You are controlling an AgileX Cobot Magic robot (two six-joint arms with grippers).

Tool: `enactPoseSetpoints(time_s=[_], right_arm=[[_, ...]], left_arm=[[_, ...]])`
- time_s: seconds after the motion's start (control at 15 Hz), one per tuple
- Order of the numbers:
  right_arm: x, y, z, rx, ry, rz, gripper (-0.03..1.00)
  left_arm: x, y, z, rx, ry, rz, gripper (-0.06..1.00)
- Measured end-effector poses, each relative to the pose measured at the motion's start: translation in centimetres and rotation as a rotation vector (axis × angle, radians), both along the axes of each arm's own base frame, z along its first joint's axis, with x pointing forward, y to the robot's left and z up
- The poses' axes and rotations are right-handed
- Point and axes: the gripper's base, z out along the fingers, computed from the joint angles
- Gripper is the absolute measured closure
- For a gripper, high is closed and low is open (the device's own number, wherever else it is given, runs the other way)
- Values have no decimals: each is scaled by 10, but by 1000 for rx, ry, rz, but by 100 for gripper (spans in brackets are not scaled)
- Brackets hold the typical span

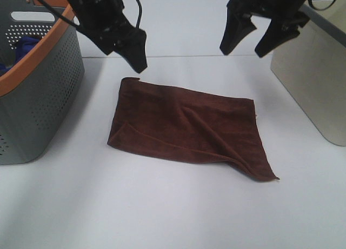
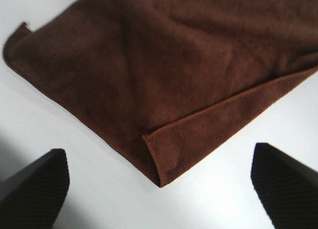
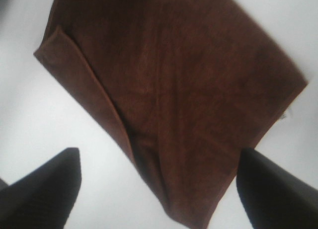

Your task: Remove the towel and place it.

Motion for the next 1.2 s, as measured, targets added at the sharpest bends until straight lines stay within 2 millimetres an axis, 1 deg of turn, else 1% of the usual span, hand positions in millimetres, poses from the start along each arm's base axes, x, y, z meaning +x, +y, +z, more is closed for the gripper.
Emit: enactPoseSetpoints(time_s=[0.13, 0.2, 0.27, 0.33, 0.47, 0.6, 0.67, 0.73, 0.8, 0.87, 0.93, 1.0, 1.07, 1.13, 1.2], right_arm=[[10, -4, 40, -25, -131, -50, 20], [13, -8, 55, -48, -170, -108, 20], [16, -18, 71, -59, -206, -205, 20], [15, -32, 80, -55, -222, -259, 20], [12, -67, 96, -32, -247, -356, 20], [3, -112, 115, -42, -290, -462, 20], [-5, -127, 126, -70, -321, -495, 20], [-10, -130, 131, -82, -336, -500, 20], [-24, -132, 140, -100, -355, -495, 20], [-44, -130, 145, -104, -351, -489, 20], [-64, -128, 141, -110, -322, -482, 20], [-90, -126, 141, -118, -308, -476, 20], [-115, -125, 136, -129, -290, -470, 20], [-143, -123, 132, -139, -280, -465, 20], [-190, -119, 117, -148, -261, -454, 20]], left_arm=[[-2, 2, 34, -44, -60, 57, 0], [-3, 6, 50, -55, -85, 101, 0], [-2, 20, 70, -44, -131, 187, 0], [1, 36, 79, -23, -162, 264, 0], [7, 75, 91, 10, -196, 413, 0], [6, 112, 106, -3, -218, 511, 0], [0, 132, 113, -3, -224, 555, 0], [-5, 141, 115, 1, -220, 576, 0], [-16, 157, 113, 19, -198, 608, 0], [-31, 173, 113, 34, -178, 642, 0], [-51, 189, 113, 56, -161, 680, 0], [-75, 202, 117, 61, -157, 715, 0], [-99, 212, 117, 62, -160, 746, 0], [-124, 220, 120, 53, -193, 775, 0], [-179, 226, 124, 49, -265, 812, 0]])
